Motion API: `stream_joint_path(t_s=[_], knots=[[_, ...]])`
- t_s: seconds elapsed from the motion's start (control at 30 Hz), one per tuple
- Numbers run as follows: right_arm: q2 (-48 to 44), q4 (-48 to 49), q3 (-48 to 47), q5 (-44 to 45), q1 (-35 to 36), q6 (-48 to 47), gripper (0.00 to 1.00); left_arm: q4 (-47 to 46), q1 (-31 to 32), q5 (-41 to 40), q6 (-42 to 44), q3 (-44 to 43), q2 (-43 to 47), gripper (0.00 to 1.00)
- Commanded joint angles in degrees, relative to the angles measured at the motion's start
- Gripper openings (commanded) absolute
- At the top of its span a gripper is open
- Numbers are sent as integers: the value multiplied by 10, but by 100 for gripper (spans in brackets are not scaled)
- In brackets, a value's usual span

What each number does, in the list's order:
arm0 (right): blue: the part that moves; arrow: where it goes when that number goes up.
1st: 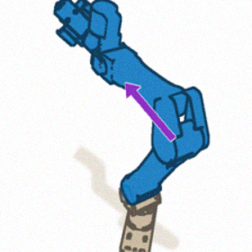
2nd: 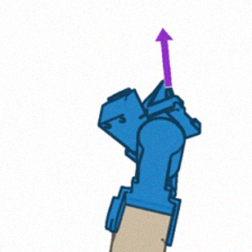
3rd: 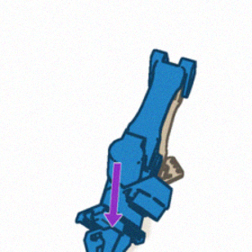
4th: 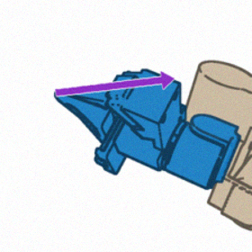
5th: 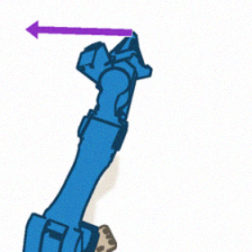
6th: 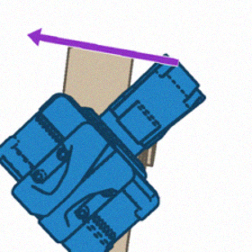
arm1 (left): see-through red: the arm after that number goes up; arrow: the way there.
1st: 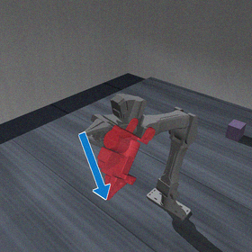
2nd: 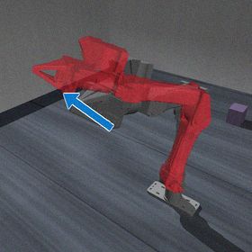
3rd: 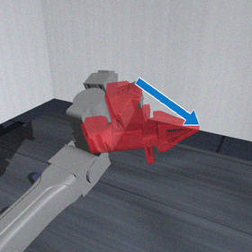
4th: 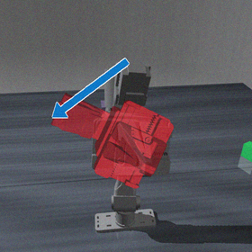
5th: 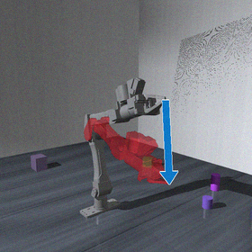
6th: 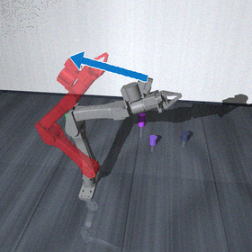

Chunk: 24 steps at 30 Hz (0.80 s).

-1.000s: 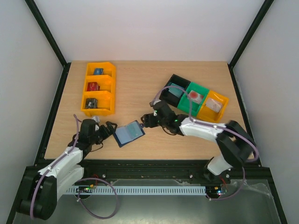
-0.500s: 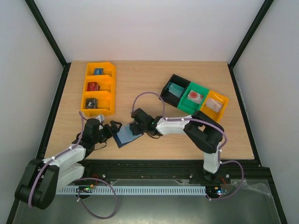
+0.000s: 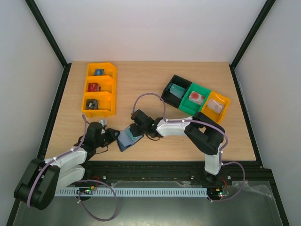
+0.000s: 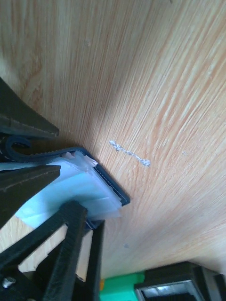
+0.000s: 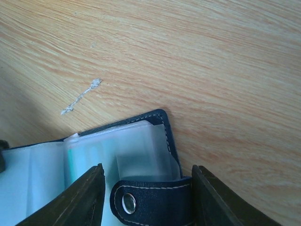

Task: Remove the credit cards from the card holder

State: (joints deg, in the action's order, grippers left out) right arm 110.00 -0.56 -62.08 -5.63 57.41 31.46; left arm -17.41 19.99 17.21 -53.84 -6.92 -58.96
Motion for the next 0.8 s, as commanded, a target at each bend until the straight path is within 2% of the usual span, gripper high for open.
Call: stream_joint_path(t_s=[0.0, 0.13, 0.27, 0.4, 0.53, 0.6, 0.7, 0.77], knots=[[-46, 35, 29, -61, 5, 37, 49, -20, 7, 26, 8, 4, 0, 4], [-100, 24, 54, -74, -27, 9, 56, -29, 5, 25, 41, -4, 29, 2], [-183, 21, 106, -144, -72, -74, 71, -42, 6, 50, 177, -42, 49, 2], [-291, 7, 157, -195, -100, -177, 81, -39, 12, 165, 405, -86, 99, 2], [-428, 92, 249, -283, -136, -239, 97, 16, 20, 262, 611, -122, 142, 2], [-476, 113, 277, -287, -144, -262, 100, 25, 21, 262, 644, -136, 148, 2], [-515, 132, 298, -293, -151, -271, 99, 35, 21, 298, 667, -157, 164, 2], [-528, 130, 298, -301, -156, -277, 99, 24, 23, 322, 655, -172, 176, 2]])
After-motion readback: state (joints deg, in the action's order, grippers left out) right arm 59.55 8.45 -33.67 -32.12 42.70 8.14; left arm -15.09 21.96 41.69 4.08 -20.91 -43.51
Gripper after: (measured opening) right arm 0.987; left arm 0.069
